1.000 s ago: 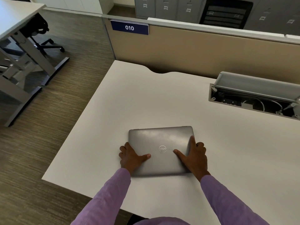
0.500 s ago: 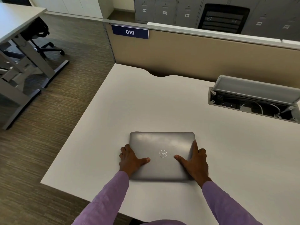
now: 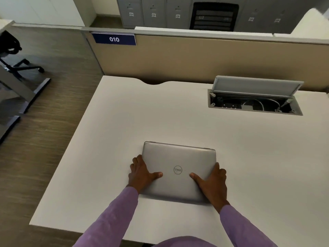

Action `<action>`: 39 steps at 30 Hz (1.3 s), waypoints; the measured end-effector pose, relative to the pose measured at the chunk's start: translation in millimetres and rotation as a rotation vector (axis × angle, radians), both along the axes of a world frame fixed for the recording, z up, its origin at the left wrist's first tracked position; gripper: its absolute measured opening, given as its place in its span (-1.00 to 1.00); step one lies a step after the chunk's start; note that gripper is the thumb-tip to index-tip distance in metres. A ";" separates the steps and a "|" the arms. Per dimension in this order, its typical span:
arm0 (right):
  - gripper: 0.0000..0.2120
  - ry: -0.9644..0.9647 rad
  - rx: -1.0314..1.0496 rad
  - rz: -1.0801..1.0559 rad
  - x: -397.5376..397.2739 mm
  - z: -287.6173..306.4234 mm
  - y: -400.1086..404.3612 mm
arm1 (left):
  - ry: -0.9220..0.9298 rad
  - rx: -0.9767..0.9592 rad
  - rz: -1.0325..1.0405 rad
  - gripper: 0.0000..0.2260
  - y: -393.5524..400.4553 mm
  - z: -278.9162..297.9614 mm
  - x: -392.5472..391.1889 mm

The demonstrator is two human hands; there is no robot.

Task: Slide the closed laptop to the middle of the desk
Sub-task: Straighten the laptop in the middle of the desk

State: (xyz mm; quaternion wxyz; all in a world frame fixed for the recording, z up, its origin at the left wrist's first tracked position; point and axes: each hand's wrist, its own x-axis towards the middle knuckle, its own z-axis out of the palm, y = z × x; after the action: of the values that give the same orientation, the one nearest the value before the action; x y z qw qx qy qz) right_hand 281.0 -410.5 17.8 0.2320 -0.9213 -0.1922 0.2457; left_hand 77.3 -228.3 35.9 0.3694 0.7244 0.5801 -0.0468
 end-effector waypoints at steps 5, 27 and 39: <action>0.08 -0.009 -0.007 -0.016 0.9 -1.1 -8.9 | -0.001 -0.028 -0.027 -0.07 -3.6 -2.4 5.5; 0.10 -0.113 -0.086 0.036 -1.8 -3.7 -13.7 | 0.023 -0.039 -0.066 -0.11 -7.6 -8.1 3.2; 0.09 -0.173 -0.096 0.045 -2.1 -6.2 -17.2 | 0.040 0.022 -0.045 0.18 -12.8 -11.0 -1.7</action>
State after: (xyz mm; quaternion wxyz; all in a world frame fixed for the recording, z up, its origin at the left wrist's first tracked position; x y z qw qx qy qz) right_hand 279.0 -427.7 11.5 0.1648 -0.9446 -0.2201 0.1793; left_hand 75.6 -241.1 24.9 0.3485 0.7401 0.5716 -0.0631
